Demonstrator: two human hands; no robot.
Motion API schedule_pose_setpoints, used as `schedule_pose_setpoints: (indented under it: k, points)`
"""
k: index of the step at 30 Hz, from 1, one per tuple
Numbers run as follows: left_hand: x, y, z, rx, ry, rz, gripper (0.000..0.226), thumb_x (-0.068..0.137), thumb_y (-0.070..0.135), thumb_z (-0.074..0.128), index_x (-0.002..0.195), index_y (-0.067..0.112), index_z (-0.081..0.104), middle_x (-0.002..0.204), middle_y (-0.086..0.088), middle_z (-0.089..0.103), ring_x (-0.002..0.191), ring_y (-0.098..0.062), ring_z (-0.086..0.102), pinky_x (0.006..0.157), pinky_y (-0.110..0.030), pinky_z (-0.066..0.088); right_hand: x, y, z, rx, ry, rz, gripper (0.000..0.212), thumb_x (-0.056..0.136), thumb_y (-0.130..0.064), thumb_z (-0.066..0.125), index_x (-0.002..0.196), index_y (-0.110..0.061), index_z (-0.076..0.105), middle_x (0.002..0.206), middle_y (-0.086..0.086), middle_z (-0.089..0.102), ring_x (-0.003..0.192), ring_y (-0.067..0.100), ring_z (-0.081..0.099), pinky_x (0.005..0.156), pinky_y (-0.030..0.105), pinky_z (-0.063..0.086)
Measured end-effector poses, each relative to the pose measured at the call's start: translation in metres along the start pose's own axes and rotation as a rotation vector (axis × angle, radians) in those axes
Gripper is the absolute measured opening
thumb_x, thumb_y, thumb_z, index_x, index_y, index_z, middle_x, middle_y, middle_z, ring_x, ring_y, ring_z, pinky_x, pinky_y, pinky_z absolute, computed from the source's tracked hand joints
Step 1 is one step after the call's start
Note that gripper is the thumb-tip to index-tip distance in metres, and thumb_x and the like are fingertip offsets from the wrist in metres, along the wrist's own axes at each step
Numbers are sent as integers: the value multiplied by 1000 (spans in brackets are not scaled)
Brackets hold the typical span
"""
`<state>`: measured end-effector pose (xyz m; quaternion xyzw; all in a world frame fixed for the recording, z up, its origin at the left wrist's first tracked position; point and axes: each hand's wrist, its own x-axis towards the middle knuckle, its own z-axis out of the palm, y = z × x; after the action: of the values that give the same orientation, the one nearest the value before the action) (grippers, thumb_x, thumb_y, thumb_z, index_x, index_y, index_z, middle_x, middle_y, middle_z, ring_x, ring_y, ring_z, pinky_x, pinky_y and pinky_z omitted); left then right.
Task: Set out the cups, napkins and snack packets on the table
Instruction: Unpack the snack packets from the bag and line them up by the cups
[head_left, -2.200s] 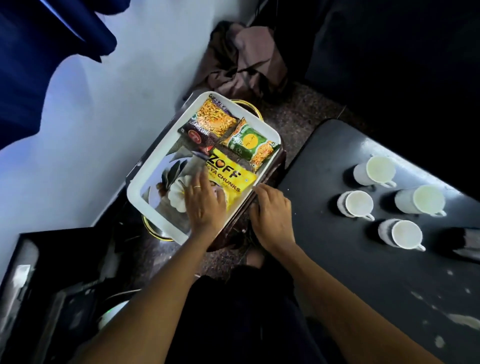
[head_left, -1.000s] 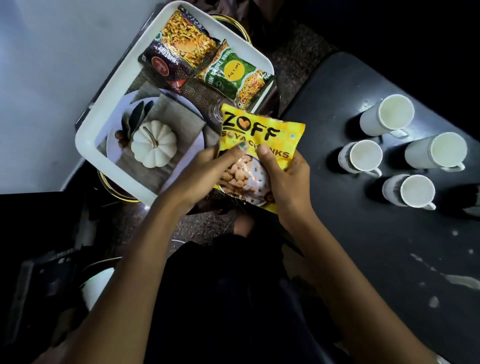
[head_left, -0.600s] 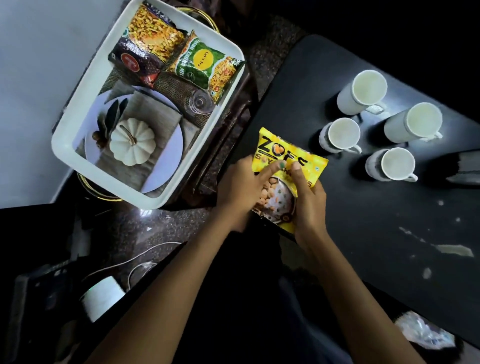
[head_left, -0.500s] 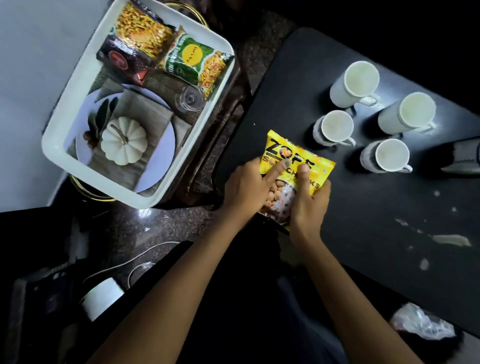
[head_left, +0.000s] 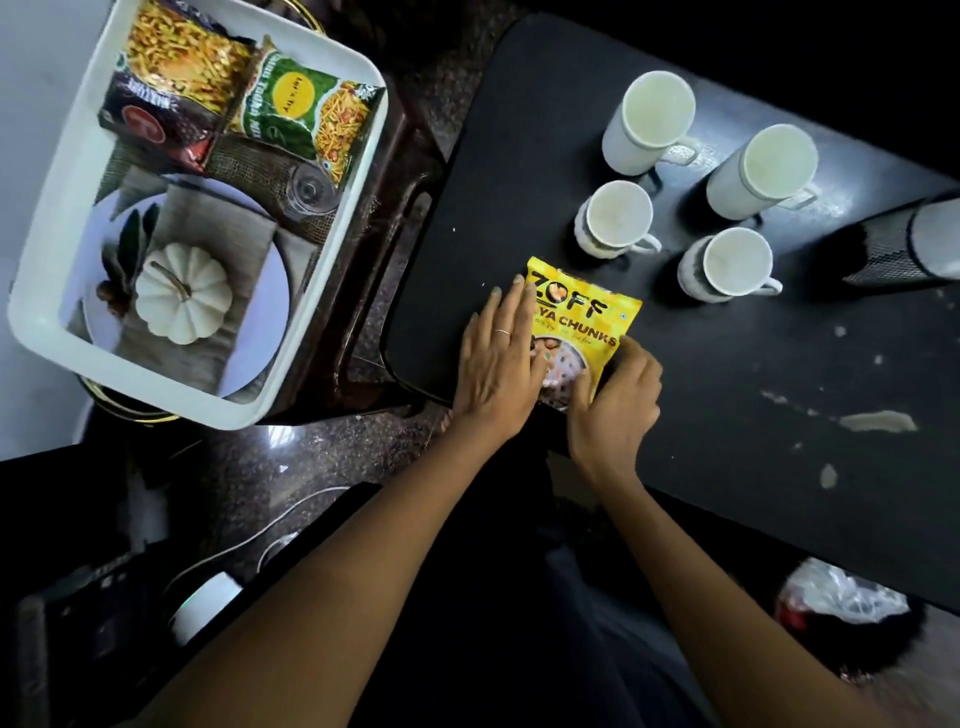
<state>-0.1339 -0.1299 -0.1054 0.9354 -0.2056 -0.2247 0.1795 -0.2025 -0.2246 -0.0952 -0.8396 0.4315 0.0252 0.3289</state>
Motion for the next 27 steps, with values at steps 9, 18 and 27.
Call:
schedule_pose_setpoints:
  k: [9,18,27]
  points:
    - [12,-22,14,389,-103,292,62,98,39,10,145,12,-21,161,-5,-12,149,-22,-8,120,-36,-5,3,18,12,-532,-278,-394,57,101,-37,16,147,-26,-14,156,1,-22,146,20,-17,115,50,-12]
    - [33,-39,-3,449,-203,431,68,99,51,18,141,24,-27,157,-2,-24,148,-22,-13,119,-42,-5,-8,3,23,-488,-270,-256,61,101,-43,19,142,-30,-24,150,-4,-31,144,18,-23,114,58,-9]
    - [15,-31,-21,197,-120,309,65,97,43,37,151,26,8,161,0,14,148,-24,13,120,-43,5,-11,-17,12,-275,-188,-250,57,96,-29,40,148,-20,21,160,6,11,147,26,6,114,50,8]
